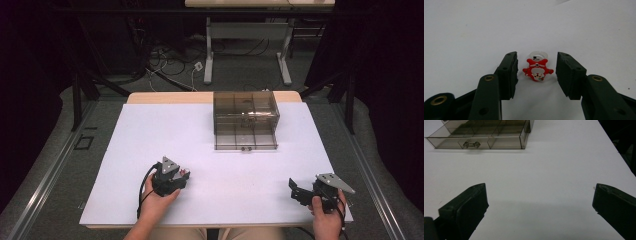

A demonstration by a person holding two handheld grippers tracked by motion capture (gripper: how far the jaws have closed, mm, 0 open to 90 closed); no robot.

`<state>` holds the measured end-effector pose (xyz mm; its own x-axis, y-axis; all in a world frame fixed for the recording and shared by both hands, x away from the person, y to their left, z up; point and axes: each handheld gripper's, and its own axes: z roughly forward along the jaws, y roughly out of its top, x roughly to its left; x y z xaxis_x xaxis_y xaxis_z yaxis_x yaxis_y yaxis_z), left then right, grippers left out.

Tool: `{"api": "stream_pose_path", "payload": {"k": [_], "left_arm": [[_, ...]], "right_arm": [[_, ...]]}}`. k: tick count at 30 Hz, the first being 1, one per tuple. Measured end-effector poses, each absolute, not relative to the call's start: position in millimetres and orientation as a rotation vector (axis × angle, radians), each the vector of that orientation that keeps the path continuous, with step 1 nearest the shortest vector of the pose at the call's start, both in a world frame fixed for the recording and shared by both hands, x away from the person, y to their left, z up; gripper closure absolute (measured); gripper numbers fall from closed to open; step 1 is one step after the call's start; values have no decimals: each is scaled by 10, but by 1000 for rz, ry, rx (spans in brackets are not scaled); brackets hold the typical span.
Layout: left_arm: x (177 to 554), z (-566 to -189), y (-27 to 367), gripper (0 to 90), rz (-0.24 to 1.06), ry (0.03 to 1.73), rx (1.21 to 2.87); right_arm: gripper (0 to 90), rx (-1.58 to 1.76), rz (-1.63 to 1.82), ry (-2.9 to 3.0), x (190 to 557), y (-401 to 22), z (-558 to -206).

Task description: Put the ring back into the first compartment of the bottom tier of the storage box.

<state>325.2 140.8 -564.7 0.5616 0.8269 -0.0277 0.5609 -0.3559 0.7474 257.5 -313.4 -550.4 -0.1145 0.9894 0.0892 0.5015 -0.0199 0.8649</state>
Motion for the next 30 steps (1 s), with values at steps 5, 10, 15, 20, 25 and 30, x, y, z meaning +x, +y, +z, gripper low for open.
{"api": "stream_pose_path", "payload": {"k": [5,10,15,20,25,30], "left_arm": [[3252,-5651,1407,540,456,1112,2067],[3256,-5660,1396,563,450,1113,2070],[3259,-5662,1391,580,455,1119,2074],[3262,-5662,1395,601,458,1123,2074],[3262,-5661,1393,628,461,1124,2075],[3266,-5659,1401,652,464,1125,2078]], "right_arm": [[0,1560,1068,1662,2582,-3137,-5512],[0,1561,1071,1659,2581,-3134,-5511],[0,1563,1068,1668,2580,-3141,-5509],[0,1566,1064,1672,2579,-3141,-5507],[0,1569,1069,1672,2577,-3140,-5506],[0,1568,1065,1672,2579,-3142,-5507]]}}
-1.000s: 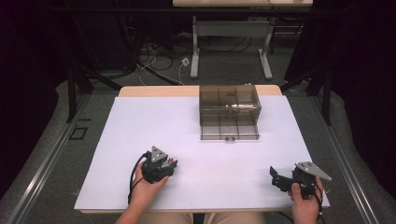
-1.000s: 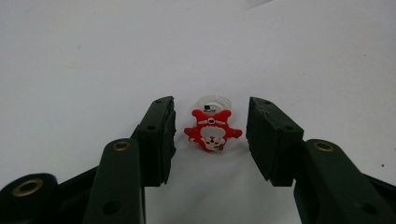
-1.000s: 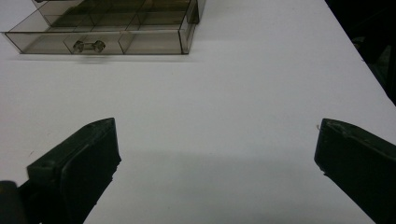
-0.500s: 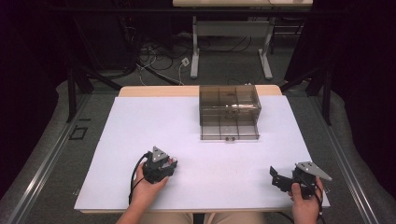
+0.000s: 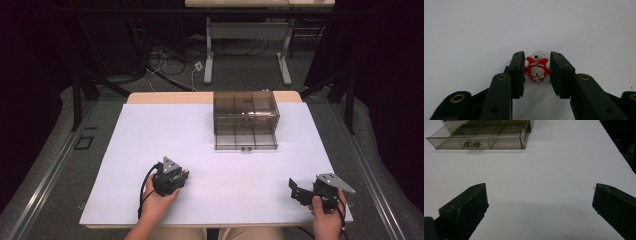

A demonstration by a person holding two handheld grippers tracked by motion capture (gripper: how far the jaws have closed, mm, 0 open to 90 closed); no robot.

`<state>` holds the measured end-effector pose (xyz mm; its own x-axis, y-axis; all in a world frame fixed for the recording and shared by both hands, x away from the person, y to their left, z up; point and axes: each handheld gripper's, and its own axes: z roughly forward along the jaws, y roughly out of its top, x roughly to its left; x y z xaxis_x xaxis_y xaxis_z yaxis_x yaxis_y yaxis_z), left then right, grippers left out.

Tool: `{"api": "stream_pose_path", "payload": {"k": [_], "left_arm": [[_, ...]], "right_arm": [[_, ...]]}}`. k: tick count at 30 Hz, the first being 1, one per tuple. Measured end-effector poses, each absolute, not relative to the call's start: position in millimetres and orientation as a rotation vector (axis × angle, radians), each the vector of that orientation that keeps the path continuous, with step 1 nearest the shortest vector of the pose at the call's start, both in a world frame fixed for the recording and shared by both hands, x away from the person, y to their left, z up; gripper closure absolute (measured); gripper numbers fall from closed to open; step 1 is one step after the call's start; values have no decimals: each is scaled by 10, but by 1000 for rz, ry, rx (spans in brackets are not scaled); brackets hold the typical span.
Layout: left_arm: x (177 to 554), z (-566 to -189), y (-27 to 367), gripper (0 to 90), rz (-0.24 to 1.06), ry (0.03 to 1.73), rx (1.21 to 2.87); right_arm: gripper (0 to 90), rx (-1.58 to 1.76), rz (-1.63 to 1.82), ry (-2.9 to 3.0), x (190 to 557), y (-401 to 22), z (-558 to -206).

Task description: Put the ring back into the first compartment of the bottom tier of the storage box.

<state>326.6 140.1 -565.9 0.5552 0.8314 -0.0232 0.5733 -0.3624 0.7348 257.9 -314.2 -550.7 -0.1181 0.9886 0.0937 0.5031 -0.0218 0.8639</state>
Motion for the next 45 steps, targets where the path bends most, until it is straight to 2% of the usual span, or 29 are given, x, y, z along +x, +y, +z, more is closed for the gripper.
{"api": "stream_pose_path", "payload": {"k": [24,45], "left_arm": [[3265,-5655,1408,669,458,1143,2064],[3277,-5575,1492,668,435,1246,2009]], "right_arm": [[0,1565,1065,1674,2579,-3140,-5506],[0,1568,1062,1673,2583,-3145,-5507]]}}
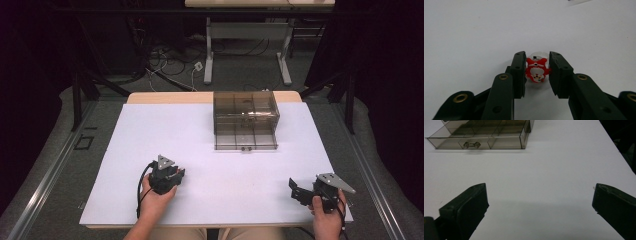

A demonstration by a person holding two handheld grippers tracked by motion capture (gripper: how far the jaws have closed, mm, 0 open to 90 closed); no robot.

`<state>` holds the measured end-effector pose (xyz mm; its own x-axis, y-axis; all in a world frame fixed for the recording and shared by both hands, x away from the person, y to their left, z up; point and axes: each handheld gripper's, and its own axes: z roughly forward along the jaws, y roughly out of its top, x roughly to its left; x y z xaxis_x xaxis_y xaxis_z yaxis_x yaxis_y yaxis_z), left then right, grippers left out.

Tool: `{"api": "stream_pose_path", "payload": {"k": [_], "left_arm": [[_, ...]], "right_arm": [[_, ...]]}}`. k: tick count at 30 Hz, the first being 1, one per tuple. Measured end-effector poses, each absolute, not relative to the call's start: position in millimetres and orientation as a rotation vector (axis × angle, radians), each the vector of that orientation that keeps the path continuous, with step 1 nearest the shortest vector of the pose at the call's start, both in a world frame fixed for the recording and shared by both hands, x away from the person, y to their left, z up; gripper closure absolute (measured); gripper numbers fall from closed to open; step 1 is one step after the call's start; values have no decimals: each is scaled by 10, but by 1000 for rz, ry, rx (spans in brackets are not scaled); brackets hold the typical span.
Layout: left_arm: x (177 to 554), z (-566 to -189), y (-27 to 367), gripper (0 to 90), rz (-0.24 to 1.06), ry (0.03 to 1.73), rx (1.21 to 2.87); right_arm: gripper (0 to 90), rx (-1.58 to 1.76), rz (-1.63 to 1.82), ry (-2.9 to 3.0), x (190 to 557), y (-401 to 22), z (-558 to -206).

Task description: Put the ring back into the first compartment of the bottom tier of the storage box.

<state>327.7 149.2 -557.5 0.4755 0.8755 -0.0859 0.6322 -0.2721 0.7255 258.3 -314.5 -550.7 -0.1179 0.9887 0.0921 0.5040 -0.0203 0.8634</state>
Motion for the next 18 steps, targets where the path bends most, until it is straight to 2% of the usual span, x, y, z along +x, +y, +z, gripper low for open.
{"api": "stream_pose_path", "payload": {"k": [18], "left_arm": [[3341,-5448,1541,668,436,1286,1973]], "right_arm": [[0,1587,1067,1669,2580,-3149,-5504]]}}
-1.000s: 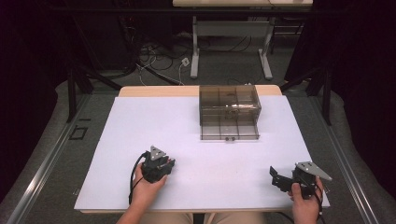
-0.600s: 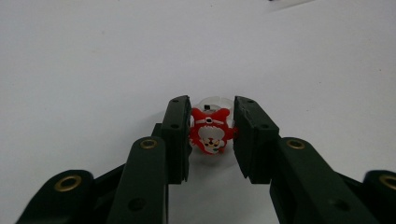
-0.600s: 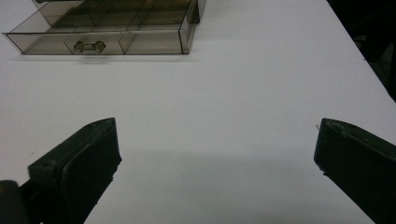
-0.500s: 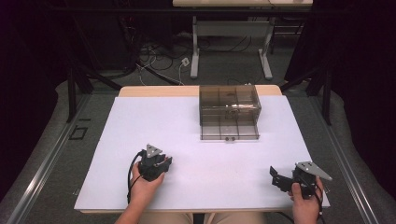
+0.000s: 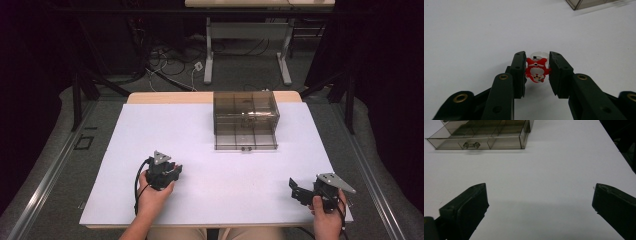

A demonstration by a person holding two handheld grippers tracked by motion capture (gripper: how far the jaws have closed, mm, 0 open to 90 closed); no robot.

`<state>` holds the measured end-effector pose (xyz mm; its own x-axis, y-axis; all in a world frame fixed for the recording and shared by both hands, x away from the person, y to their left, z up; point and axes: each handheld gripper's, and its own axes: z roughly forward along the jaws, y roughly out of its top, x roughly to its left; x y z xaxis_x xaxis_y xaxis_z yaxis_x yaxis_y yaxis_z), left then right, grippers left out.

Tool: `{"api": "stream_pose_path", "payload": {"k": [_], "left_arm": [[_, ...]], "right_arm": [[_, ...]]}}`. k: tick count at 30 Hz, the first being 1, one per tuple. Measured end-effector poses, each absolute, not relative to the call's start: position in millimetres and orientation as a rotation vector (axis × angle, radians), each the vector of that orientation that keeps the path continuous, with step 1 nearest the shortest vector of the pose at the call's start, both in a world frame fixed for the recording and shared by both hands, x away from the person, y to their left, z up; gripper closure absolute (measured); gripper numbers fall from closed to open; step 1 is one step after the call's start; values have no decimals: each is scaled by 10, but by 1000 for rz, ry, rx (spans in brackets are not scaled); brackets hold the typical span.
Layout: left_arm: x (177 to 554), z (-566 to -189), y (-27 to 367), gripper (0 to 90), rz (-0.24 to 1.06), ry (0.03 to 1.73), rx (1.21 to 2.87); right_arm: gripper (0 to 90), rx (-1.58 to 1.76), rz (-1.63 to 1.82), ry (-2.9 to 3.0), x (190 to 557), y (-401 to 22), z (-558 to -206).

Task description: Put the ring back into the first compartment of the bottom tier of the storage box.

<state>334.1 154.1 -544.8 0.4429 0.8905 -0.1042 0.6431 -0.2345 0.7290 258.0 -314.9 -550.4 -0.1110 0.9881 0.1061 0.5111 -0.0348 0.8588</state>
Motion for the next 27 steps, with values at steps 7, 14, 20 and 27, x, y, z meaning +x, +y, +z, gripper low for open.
{"api": "stream_pose_path", "payload": {"k": [7,14,20,27], "left_arm": [[3377,-5371,1561,668,454,1300,1971],[3419,-5294,1552,668,456,1305,1948],[3461,-5199,1533,668,461,1294,1947],[3526,-5119,1515,668,465,1285,1941]], "right_arm": [[0,1583,1065,1671,2580,-3151,-5505],[0,1588,1066,1672,2578,-3148,-5505],[0,1581,1075,1666,2586,-3151,-5512],[1,1576,1076,1663,2587,-3160,-5517]]}}
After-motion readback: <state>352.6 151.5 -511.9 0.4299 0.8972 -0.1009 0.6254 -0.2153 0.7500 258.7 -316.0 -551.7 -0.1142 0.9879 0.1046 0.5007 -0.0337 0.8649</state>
